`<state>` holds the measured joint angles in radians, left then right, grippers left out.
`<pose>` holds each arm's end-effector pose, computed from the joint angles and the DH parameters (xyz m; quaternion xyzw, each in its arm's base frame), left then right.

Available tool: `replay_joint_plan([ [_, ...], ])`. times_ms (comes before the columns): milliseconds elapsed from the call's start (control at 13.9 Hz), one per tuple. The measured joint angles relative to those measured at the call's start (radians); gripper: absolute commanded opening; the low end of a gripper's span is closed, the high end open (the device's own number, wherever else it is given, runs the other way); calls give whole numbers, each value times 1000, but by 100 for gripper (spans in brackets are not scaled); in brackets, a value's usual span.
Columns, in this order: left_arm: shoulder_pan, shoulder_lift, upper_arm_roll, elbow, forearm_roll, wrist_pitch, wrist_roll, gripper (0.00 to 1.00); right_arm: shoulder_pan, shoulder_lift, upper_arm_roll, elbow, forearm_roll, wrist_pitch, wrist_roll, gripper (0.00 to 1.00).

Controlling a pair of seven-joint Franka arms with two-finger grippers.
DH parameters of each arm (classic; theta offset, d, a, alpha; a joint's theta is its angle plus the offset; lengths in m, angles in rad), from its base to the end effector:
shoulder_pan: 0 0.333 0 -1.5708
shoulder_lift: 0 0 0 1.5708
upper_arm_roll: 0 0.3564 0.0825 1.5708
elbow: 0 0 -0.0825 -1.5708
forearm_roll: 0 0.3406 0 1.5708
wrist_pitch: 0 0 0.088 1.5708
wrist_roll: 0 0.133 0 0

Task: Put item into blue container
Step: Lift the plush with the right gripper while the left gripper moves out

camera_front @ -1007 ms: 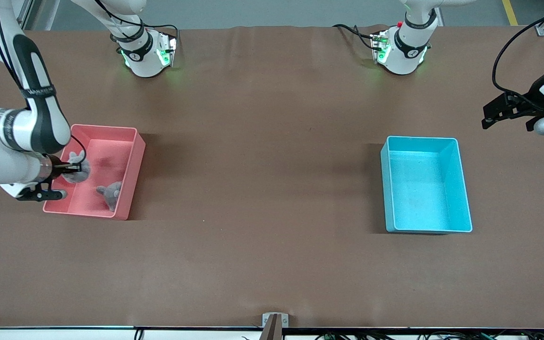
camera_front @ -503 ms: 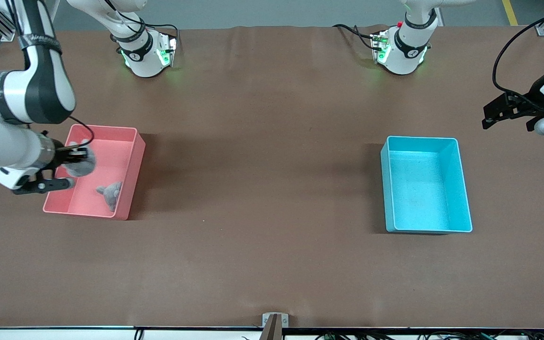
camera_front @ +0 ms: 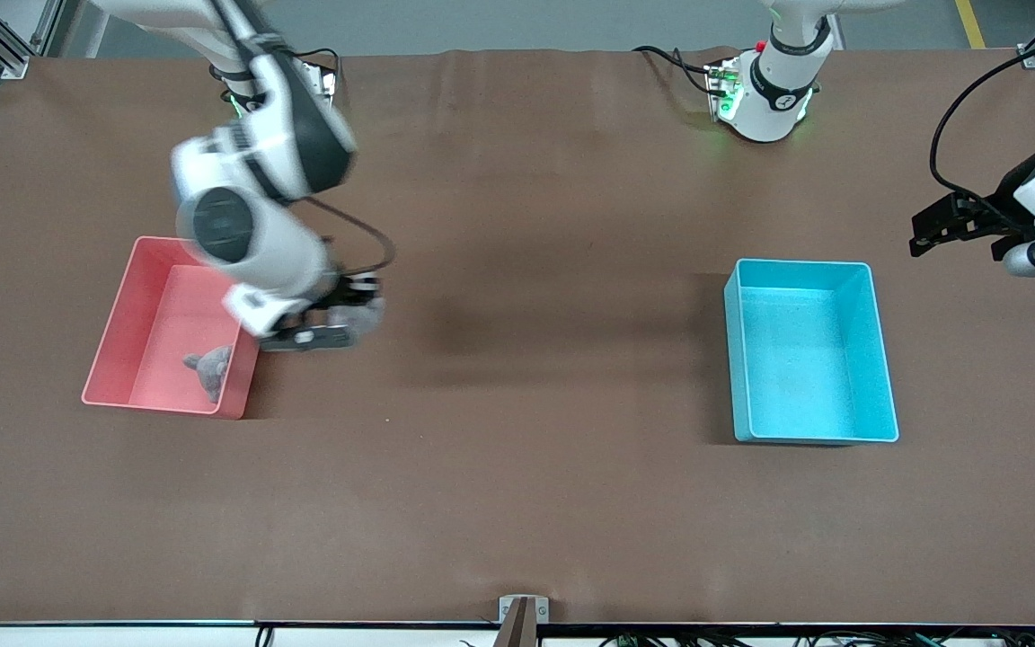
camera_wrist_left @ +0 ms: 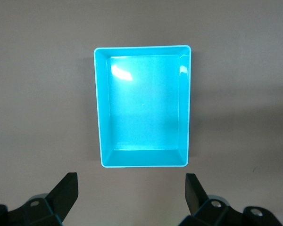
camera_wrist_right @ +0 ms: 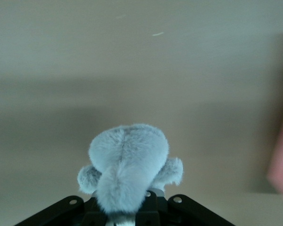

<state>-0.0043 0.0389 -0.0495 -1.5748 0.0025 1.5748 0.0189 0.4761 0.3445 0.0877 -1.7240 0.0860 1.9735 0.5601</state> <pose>0.5222 -0.0272 0.6174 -0.9991 0.0364 0.0194 0.0006 0.5159 0.3287 0.4110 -0.9973 0.0187 0.0683 0.0203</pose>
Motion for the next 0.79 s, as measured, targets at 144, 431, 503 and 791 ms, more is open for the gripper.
replay_joint_plan([
  [144,8,20,0,-3,0,10,-6,100,127,86,0,19,0,109,165,10],
  [431,12,45,0,-56,-1,34,-74,100,266,265,-5,98,0,244,277,12],
  [503,11,45,-1,-73,-2,42,-91,100,276,303,-6,112,0,276,280,13],
  [791,11,45,-1,-131,-64,50,-130,100,278,371,-13,145,1,319,280,99],
])
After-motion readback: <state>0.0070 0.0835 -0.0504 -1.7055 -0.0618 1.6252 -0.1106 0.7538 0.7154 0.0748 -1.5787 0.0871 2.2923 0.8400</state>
